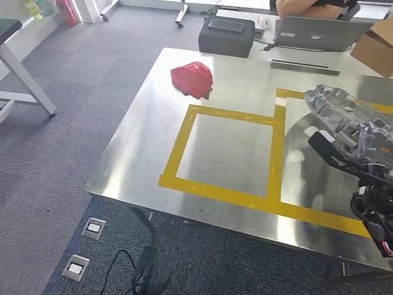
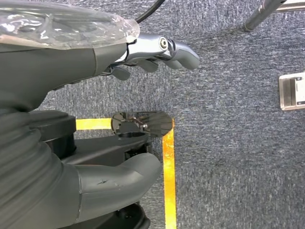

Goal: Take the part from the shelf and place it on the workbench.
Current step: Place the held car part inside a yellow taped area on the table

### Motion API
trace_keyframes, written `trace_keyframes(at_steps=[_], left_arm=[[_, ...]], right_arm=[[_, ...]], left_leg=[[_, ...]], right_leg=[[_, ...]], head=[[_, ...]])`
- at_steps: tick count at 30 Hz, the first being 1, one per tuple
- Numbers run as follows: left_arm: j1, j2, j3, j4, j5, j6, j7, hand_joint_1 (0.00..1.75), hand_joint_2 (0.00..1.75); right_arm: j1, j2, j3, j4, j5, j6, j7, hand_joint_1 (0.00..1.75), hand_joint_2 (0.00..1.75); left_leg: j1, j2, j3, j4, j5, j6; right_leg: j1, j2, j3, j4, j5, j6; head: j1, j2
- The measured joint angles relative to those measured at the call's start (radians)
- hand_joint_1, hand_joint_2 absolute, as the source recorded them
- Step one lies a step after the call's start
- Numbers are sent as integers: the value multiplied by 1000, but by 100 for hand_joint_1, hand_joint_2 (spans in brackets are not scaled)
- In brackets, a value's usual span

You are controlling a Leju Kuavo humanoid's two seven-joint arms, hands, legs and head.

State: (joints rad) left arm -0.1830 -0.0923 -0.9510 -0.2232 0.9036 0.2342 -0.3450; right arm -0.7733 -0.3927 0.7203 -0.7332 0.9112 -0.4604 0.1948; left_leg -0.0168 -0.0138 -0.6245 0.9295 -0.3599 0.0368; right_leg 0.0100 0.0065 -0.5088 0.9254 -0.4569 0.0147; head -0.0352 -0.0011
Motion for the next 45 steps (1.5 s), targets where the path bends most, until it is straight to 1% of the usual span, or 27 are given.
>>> trace_keyframes(at_steps=[3,5,9,21,25,27,31,37,43,45], left_arm=[[0,0,0,0,3,0,0,0,175],[0,0,0,0,4,1,0,0,175],[1,0,0,0,6,6,-9,0,0],[2,0,0,0,14,13,-11,0,0],[2,0,0,0,14,13,-11,0,175],[2,0,0,0,13,13,-11,0,175],[2,1,0,0,14,14,-11,0,0],[4,3,0,0,21,19,-11,0,0],[8,5,0,0,24,19,-11,0,0],[8,5,0,0,26,19,-11,0,0]], right_arm=[[0,17,11,-37,11,1,2,0,0],[-3,24,17,-58,16,2,8,0,0],[-11,29,30,-86,15,1,14,0,0],[-20,29,38,-135,10,0,17,0,0],[-21,29,39,-137,10,2,29,0,0],[-21,29,39,-140,10,5,37,0,0],[-24,27,39,-140,2,26,60,0,0],[-29,4,36,-118,-52,35,94,0,0],[-29,-24,26,-94,-109,7,93,0,0],[-25,-29,19,-93,-151,-17,83,0,0]], left_leg=[[0,0,0,0,0,0],[0,-1,0,0,0,0],[0,-1,0,0,0,0],[0,-1,3,0,0,0],[0,-1,4,0,0,0],[0,-1,4,0,0,0],[1,0,5,0,0,0],[1,0,5,0,0,0],[1,0,5,0,0,0],[1,0,6,0,0,0]], right_leg=[[0,0,0,0,0,0],[0,-1,0,0,0,0],[0,-1,0,0,0,0],[0,-1,2,0,0,0],[0,-1,3,0,0,0],[0,-1,3,0,0,0],[-1,0,4,0,0,0],[-1,-1,4,-1,0,0],[-1,0,4,-1,0,0],[-1,0,4,-1,0,0]], head=[[0,0],[0,0],[0,0],[0,0],[0,0],[0,0],[0,0],[0,0],[0,0],[0,0]])
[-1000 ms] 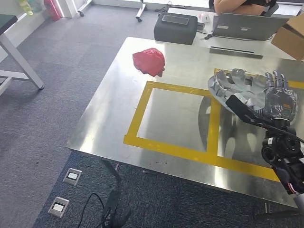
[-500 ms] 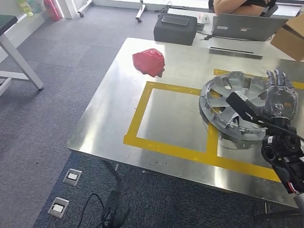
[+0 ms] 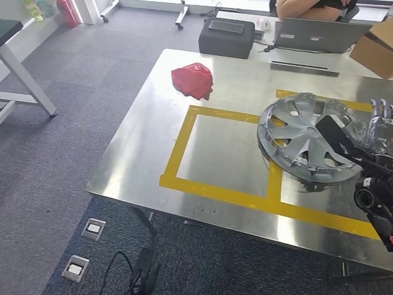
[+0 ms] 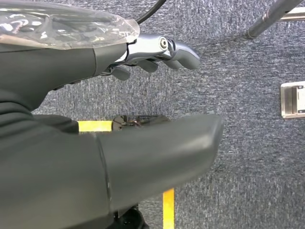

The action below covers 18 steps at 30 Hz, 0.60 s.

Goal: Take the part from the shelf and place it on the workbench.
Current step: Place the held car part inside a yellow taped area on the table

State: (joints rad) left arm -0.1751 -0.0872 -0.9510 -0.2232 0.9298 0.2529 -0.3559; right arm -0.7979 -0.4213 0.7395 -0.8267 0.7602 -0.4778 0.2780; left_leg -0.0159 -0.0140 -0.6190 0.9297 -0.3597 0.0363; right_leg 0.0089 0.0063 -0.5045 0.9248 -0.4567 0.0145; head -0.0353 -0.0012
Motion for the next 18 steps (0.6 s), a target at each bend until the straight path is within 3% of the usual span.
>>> trace_keyframes(at_steps=[6,11,18], left_arm=[[6,5,0,0,12,0,4,0,0],[11,13,0,0,16,-1,13,0,0],[19,27,0,0,19,-6,20,0,0]], right_arm=[[65,-6,-59,-94,-324,-52,-137,0,0],[154,-7,-120,-249,-712,41,-300,0,0],[315,-14,-210,-508,-1103,224,-445,0,0]], left_leg=[[0,0,1,0,0,0],[1,0,3,-1,0,0],[1,0,5,-1,-1,-1]], right_leg=[[0,1,2,0,0,0],[1,0,3,0,-1,0],[1,-1,4,0,-2,-2]], head=[[0,0],[0,0],[1,0]])
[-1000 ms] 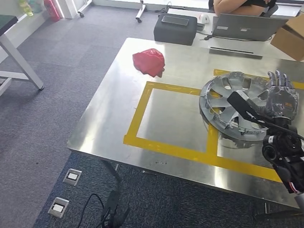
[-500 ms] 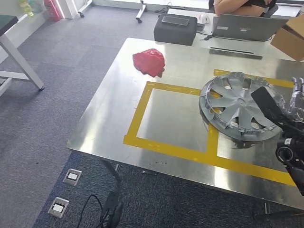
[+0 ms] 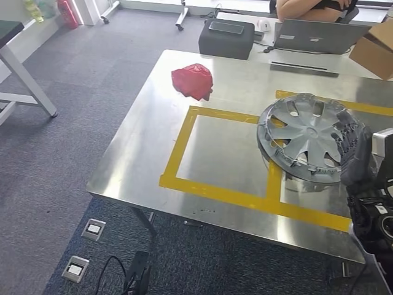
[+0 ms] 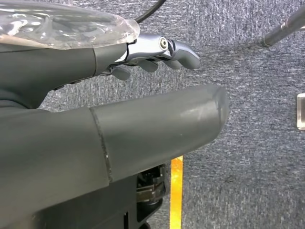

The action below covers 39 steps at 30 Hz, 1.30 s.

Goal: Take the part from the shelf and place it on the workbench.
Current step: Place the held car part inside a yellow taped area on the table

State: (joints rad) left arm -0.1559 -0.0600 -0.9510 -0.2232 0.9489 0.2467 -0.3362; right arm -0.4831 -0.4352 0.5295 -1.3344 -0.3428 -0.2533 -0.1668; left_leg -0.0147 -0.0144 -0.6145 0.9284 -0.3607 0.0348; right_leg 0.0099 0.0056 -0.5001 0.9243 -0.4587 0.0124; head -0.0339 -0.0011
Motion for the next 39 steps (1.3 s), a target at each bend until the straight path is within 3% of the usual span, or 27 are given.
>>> trace_keyframes(at_steps=[5,9,16,29,39], left_arm=[[0,8,0,0,-4,-3,9,0,0],[-1,16,-1,0,-9,-4,12,0,0],[-2,26,-1,0,-13,-10,13,0,0],[-2,30,-2,0,-14,-11,20,0,0],[-2,33,-3,0,-17,-11,22,0,0]], right_arm=[[77,-8,-42,-134,-139,132,-53,0,0],[129,-7,-54,-243,-154,193,-76,0,0],[183,4,-40,-376,-116,200,-68,0,0],[192,35,-20,-432,-108,210,-75,0,0],[192,50,-19,-457,-101,211,-74,0,0]], left_leg=[[0,0,1,0,0,0],[0,0,1,0,0,0],[0,0,1,0,0,0],[-1,0,1,3,-3,1],[0,2,7,4,-10,18]], right_leg=[[0,0,0,0,0,0],[0,0,1,0,0,0],[0,0,1,0,0,-1],[-1,0,2,0,-1,1],[-4,0,8,9,-18,18]], head=[[0,0],[0,0],[0,0],[0,0],[0,0]])
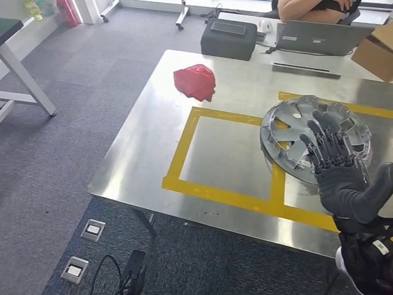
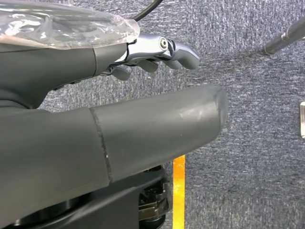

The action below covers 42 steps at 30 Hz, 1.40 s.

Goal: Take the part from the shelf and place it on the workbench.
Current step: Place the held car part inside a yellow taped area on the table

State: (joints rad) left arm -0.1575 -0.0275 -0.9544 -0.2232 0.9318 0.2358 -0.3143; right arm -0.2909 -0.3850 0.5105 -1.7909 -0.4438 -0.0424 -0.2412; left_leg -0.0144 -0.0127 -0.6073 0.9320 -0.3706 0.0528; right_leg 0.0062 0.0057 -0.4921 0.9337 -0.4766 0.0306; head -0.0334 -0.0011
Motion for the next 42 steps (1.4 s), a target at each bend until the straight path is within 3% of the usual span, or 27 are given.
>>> trace_keyframes(at_steps=[2,4,5,6,7,9,11,12,15,16,18,20,21,22,23,24,26,27,30,32,34,35,36,37,38,40,42], left_arm=[[0,0,0,0,5,-1,-4,0,0],[2,0,0,0,8,-2,-7,0,0],[4,0,0,0,10,-2,-8,0,0],[6,1,0,0,12,-2,-9,0,0],[8,1,0,0,13,-2,-9,0,0],[11,1,0,0,15,-2,-10,0,0],[11,2,0,0,17,-1,-11,0,0],[11,3,0,0,18,-1,-11,0,0],[12,5,0,0,18,0,-10,0,0],[13,6,0,0,17,0,-9,0,0],[13,6,0,0,14,0,-7,0,0],[13,6,0,0,13,0,-6,0,0],[13,6,0,0,12,0,-5,0,0],[13,6,0,0,12,0,-5,0,0],[12,6,0,0,11,1,-5,0,0],[12,6,0,0,11,2,-5,0,0],[8,7,0,0,10,3,-6,0,0],[6,7,0,0,10,3,-6,0,0],[5,7,-1,0,8,3,-7,0,0],[4,6,-2,0,7,3,-6,0,0],[3,5,-2,0,7,2,-5,0,0],[3,5,-2,0,6,2,-4,0,0],[4,4,-3,0,6,2,-3,0,0],[4,4,-3,0,5,2,-2,0,0],[4,4,-3,0,5,2,-2,0,0],[3,3,-4,0,5,2,-2,0,0],[3,2,-4,0,5,2,-2,0,0]], right_arm=[[0,2,2,-6,7,2,1,0,0],[2,4,6,-8,13,4,2,0,0],[3,6,9,-8,15,6,2,0,0],[4,7,12,-8,17,7,2,0,0],[3,9,15,-7,19,8,2,0,0],[0,10,20,-7,20,11,2,0,0],[-6,12,23,-7,20,13,1,0,0],[-8,13,24,-8,20,14,1,0,0],[-11,18,27,-8,19,16,0,0,0],[-12,20,28,-8,18,16,0,0,0],[-13,22,30,-8,18,17,0,0,0],[-11,23,30,-8,18,17,0,0,0],[-10,23,31,-8,18,17,0,0,0],[-8,24,31,-8,18,17,0,0,0],[-7,24,31,-8,18,17,0,0,0],[-7,24,31,-9,18,17,0,0,0],[-6,25,28,-12,18,17,0,0,0],[-6,25,27,-13,18,17,0,0,0],[-5,26,25,-17,18,17,0,0,0],[-4,26,23,-17,20,17,0,0,0],[-3,26,22,-17,22,17,0,0,0],[-3,26,22,-17,23,17,0,0,0],[-2,26,22,-17,23,17,0,0,0],[-1,26,22,-17,24,17,0,0,0],[-1,26,22,-17,25,17,0,0,0],[-1,26,21,-18,28,15,0,0,0],[-1,26,21,-22,31,14,0,0,0]], left_leg=[[7,3,6,-9,3,3],[8,4,7,-10,4,3],[8,5,6,-10,4,3],[9,5,6,-9,5,2],[10,5,5,-8,5,1],[13,4,2,-2,7,-5],[13,1,-4,5,13,-17],[12,-1,-7,7,18,-25],[13,-3,-18,10,26,-47],[15,-1,-29,29,5,-53],[20,3,-69,130,-86,-64],[21,5,-111,272,-172,-73],[21,5,-115,316,-186,-74],[21,5,-100,323,-180,-74],[21,5,-64,287,-158,-71],[20,5,-11,219,-133,-66],[15,4,96,64,-110,-52],[12,4,125,17,-108,-45],[10,5,128,-15,-97,-28],[15,9,117,-22,-81,-13],[17,11,97,-24,-63,-5],[17,12,85,-23,-55,-4],[17,13,73,-21,-46,-5],[17,13,59,-18,-37,-7],[17,13,46,-15,-30,-10],[17,13,23,-3,-19,-18],[14,13,9,8,-7,-28]], right_leg=[[-1,0,-25,71,-53,7],[-7,0,-81,212,-130,15],[-11,-1,-104,270,-151,19],[-15,-1,-113,300,-155,22],[-19,-1,-102,286,-137,25],[-27,-1,-29,151,-69,31],[-27,4,32,30,-23,28],[-25,6,40,6,-17,23],[-23,7,21,5,-2,-1],[-24,4,13,5,6,-10],[-25,-1,-9,4,24,-25],[-22,-3,-36,5,43,-30],[-21,-3,-48,5,52,-30],[-19,-3,-60,6,60,-30],[-18,-3,-71,6,69,-28],[-16,-3,-79,6,76,-27],[-13,-3,-90,6,90,-20],[-12,-4,-92,5,97,-15],[-14,-3,-98,5,111,2],[-15,-2,-116,49,64,12],[-16,-2,-154,173,-37,20],[-17,-2,-170,245,-77,24],[-17,-2,-177,297,-97,27],[-18,-2,-167,315,-93,29],[-19,-3,-139,294,-70,30],[-21,-3,-37,154,-24,29],[-19,-1,41,27,-19,23]], head=[[2,0],[4,0],[5,0],[5,0],[5,0],[5,0],[6,0],[6,0],[4,0],[2,0],[-2,0],[-7,0],[-8,0],[-9,0],[-11,0],[-12,0],[-15,0],[-15,0],[-17,0],[-13,0],[-6,0],[-3,0],[-2,0],[0,0],[1,0],[3,0],[3,0]])
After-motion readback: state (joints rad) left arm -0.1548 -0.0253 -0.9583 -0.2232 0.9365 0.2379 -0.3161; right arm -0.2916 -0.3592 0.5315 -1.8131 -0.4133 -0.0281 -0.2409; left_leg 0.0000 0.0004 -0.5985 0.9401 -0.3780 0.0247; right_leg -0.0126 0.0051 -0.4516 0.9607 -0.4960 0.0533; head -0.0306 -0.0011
